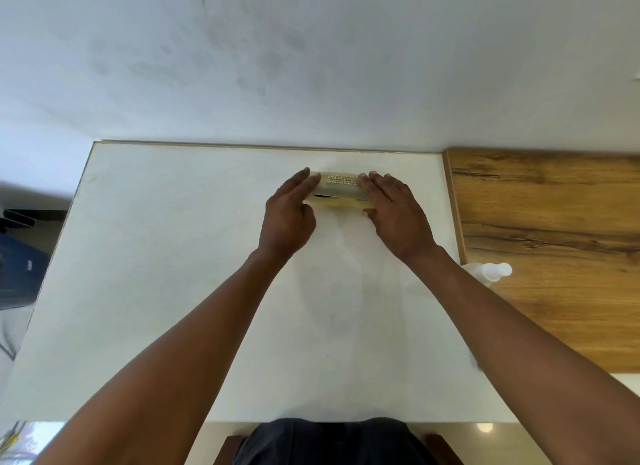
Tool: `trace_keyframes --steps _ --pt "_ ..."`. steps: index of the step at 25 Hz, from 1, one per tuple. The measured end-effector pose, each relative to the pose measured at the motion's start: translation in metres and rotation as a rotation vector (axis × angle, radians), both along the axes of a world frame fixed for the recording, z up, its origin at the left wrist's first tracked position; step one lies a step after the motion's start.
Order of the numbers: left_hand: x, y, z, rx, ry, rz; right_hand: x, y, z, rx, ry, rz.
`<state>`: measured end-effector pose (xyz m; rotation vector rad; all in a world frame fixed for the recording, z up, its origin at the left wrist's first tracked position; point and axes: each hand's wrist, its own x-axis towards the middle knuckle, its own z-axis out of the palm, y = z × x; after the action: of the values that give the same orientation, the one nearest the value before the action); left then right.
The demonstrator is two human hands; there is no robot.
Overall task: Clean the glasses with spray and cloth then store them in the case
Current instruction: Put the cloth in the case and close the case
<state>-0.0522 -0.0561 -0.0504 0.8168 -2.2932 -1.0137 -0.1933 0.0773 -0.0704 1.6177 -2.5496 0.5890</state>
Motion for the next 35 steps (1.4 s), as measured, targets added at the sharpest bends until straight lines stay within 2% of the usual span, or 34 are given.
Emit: trace_keyframes --steps 3,9,27,35 --pt "-0.001 -0.004 -0.009 -0.194 -0.086 -0.186 -0.004 -0.001 -0.003 0.027 0.048 0.028" --pt "-0.007 -0.010 -0.013 -0.429 -0.082 -0.248 -0.005 -0.003 -0.003 0.006 0.131 0.040" --pt "-0.004 -0.003 -0.009 -0.357 -0.145 -0.209 -0.002 0.003 -0.008 -0.076 0.391 0.049" --pt "-0.004 -0.002 -0.006 -0.304 -0.150 -0.184 -0.001 0.004 -0.012 -0.078 0.384 0.047"
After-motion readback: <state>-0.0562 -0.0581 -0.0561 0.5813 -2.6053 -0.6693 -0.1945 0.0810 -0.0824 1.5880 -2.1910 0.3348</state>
